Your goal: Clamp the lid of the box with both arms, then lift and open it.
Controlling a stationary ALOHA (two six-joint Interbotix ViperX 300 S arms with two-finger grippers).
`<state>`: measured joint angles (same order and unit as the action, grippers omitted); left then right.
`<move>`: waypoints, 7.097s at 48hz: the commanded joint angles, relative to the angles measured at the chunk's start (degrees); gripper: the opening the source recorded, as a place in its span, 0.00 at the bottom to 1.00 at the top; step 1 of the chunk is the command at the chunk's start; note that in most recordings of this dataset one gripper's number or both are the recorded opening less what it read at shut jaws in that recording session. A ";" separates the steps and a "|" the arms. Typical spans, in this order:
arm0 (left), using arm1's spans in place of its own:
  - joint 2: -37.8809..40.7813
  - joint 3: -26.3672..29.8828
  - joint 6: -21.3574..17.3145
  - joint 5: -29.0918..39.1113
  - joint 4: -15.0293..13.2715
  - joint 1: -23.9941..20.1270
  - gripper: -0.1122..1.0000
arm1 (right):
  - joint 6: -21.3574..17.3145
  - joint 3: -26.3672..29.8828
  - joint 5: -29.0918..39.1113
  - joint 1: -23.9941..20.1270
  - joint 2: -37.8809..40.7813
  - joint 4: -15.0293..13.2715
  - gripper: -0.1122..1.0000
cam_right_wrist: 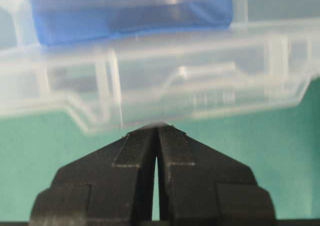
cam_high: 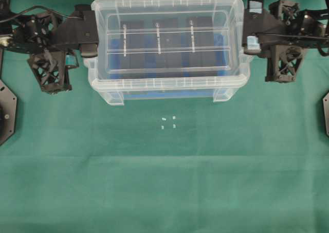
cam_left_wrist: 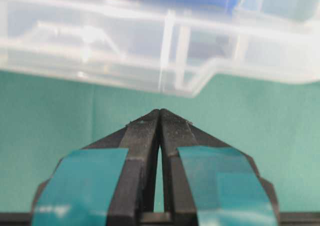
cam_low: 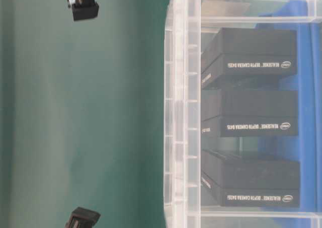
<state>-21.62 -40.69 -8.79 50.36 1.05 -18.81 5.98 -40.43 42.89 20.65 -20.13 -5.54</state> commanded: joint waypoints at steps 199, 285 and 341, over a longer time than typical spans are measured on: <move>-5.01 16.44 -2.72 13.01 0.97 0.88 0.11 | 1.23 21.27 13.01 -6.59 -3.43 -1.41 0.10; -45.44 -28.21 8.88 -43.24 -0.53 28.13 0.11 | 1.41 -22.94 -33.84 -30.32 -37.35 15.82 0.10; -45.53 -27.42 9.05 -41.04 -0.53 28.13 0.11 | 1.23 -18.37 -24.35 -30.15 -33.84 16.17 0.10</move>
<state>-67.50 -69.70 0.35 8.96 0.62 9.05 7.29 -61.79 16.96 -9.58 -54.76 10.46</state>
